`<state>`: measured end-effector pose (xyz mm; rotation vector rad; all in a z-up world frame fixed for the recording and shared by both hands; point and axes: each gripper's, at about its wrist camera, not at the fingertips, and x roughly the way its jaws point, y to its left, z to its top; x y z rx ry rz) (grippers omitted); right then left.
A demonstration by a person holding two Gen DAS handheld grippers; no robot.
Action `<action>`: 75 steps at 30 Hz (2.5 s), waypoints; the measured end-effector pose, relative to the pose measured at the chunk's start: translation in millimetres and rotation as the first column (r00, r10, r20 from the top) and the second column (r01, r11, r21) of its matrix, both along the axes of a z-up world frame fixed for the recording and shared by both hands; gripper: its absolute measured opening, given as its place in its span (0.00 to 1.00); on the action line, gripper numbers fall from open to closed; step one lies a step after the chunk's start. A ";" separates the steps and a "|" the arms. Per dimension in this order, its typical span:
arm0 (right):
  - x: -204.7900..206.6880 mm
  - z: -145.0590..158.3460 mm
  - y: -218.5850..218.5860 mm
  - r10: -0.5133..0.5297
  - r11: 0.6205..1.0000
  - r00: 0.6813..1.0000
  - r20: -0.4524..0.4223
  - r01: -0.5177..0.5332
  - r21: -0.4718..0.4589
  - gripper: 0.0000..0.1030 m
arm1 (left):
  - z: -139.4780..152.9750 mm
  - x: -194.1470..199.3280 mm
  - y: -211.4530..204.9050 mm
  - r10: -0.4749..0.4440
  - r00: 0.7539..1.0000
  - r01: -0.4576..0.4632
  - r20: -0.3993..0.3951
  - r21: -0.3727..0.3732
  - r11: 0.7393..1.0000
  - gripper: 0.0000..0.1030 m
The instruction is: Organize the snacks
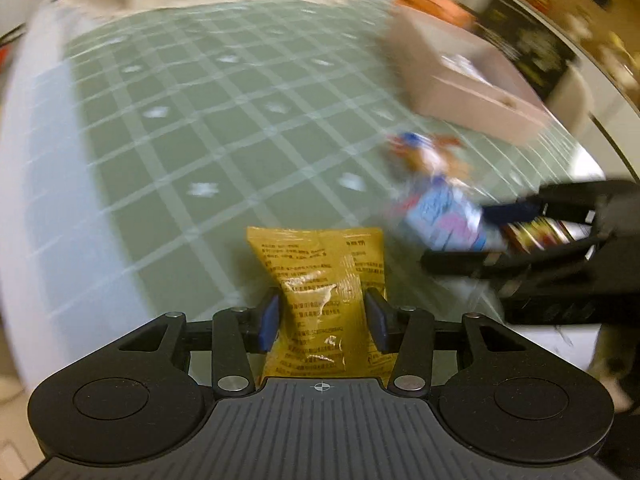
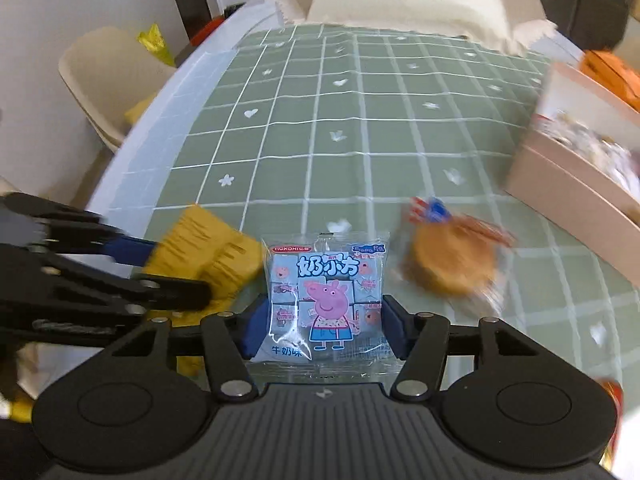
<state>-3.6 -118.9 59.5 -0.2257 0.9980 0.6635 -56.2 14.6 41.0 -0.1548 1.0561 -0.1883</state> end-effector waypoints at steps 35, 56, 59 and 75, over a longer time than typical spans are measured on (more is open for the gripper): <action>-1.9 82.5 -162.8 -0.442 0.896 0.860 0.254 0.434 0.092 0.57 | 142.3 208.7 -111.5 -0.159 0.908 0.258 0.388 -0.216 0.942 0.61; 154.6 124.3 -192.9 -0.526 0.839 0.841 0.128 0.487 0.245 0.70 | 18.3 86.1 -103.0 -0.166 0.982 0.183 0.086 -0.269 0.946 0.57; 145.5 113.9 -204.4 -0.539 0.828 0.837 0.100 0.503 0.248 0.70 | 11.1 65.1 -103.5 -0.218 0.974 0.226 0.063 -0.249 0.942 0.57; 13.8 -19.3 -170.6 -0.414 0.893 0.885 -0.212 0.440 0.092 0.47 | -7.2 32.4 -41.0 0.005 1.000 -0.013 -0.021 -0.373 0.928 0.55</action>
